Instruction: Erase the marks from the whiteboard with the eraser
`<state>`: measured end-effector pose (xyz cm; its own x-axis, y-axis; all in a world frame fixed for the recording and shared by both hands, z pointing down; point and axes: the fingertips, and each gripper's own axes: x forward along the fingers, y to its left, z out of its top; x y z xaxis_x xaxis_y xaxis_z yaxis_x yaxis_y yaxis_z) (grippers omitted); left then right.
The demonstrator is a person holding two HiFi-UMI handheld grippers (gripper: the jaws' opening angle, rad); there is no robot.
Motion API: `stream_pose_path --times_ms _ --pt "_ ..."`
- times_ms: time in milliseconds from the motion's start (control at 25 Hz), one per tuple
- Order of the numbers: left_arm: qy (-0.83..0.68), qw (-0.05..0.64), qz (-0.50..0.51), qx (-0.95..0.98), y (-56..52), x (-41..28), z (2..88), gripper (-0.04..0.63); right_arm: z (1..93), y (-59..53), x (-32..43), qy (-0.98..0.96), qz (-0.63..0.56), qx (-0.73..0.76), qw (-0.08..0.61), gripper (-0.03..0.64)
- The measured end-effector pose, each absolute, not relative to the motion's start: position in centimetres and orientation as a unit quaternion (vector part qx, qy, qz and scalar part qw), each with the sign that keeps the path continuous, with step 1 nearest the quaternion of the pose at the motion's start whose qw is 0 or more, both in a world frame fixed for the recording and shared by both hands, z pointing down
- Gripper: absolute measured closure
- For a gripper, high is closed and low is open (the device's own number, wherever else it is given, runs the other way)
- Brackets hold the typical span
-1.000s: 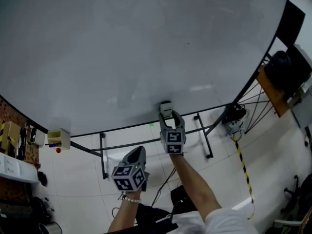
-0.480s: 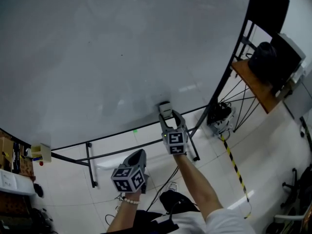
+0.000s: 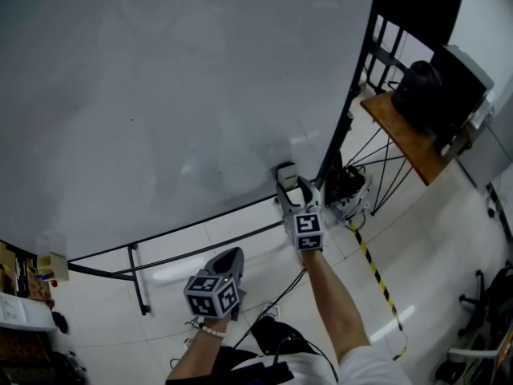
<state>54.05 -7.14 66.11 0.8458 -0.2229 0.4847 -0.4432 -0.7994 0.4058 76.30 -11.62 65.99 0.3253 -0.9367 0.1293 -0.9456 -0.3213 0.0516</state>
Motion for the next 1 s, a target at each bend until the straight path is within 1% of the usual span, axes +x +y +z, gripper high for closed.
stream_pose_path --times_ms 280,440,640,800,1000 --pt "-0.155 0.263 0.222 0.926 -6.4 59.0 66.9 0.606 67.0 -8.9 82.7 -0.576 0.036 0.815 0.053 0.356" --pt "-0.138 0.264 0.236 0.925 -5.4 60.7 68.0 0.606 68.3 -7.5 85.9 -0.569 0.047 0.819 0.054 0.356" --pt "-0.133 0.269 0.253 0.920 -4.8 60.9 69.6 0.606 70.2 -6.5 88.1 -0.558 0.049 0.826 0.056 0.356" --pt "-0.142 0.275 0.259 0.915 -5.1 60.5 70.7 0.606 72.4 -6.5 88.4 -0.555 0.060 0.827 0.064 0.357" --pt "-0.152 0.279 0.260 0.912 -5.0 59.3 71.3 0.606 74.2 -6.3 88.3 -0.539 0.054 0.839 0.051 0.357"
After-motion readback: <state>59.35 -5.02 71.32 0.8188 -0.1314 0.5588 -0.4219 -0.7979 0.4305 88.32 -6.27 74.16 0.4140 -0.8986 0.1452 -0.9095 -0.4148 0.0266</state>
